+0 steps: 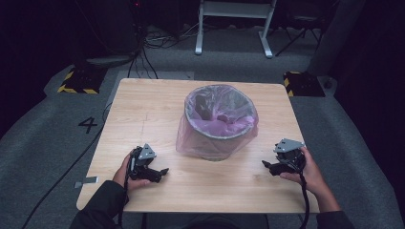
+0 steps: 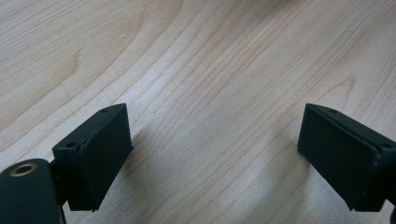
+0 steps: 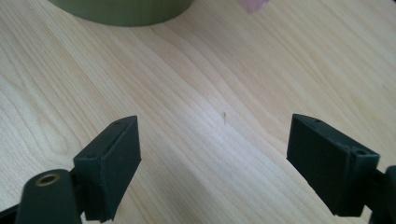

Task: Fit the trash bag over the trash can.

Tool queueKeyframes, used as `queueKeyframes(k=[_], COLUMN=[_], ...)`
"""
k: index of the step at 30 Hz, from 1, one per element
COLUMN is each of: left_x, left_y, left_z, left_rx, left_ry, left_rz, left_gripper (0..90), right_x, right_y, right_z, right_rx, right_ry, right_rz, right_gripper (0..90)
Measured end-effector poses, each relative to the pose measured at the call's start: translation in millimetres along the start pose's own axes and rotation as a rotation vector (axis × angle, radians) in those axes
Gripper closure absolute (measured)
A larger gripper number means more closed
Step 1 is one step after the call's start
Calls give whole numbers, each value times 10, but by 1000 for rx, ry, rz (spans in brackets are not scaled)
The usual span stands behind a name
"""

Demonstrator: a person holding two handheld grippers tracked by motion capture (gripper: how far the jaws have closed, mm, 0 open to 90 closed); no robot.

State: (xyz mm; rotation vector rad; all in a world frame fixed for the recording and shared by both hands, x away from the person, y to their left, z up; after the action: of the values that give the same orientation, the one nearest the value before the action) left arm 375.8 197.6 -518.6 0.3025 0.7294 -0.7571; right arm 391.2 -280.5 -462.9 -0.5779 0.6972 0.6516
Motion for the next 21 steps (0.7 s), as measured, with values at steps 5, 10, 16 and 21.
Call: queueKeyframes(k=[5, 10, 16, 21], left_x=[0, 0, 0, 0], left_y=[0, 0, 0, 0], left_z=[0, 0, 0, 0], left_rx=[0, 0, 0, 0], left_ry=[0, 0, 0, 0], left_rz=[0, 0, 0, 0], left_gripper=[97, 97, 97, 97], right_x=[34, 65, 93, 145], right_y=[-4, -8, -25, -35], right_z=[-113, -223, -378, -546], right_rx=[24, 60, 124, 192], right_ry=[-2, -10, -22, -22], right_rz=[15, 25, 40, 51], right_gripper=[178, 177, 176, 172])
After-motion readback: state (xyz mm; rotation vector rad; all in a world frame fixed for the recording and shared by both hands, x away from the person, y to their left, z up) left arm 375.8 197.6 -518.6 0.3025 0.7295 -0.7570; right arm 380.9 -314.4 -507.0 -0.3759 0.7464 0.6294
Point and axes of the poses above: each handheld gripper's, and its own axes: x roughly forward along the jaws, z roughly out of its top, y roughly to its left, the point moved 2 cm from there along x, roughly forward along the jaws, and after that the axes turned 1 degree about -y, right-handed, at the moved point
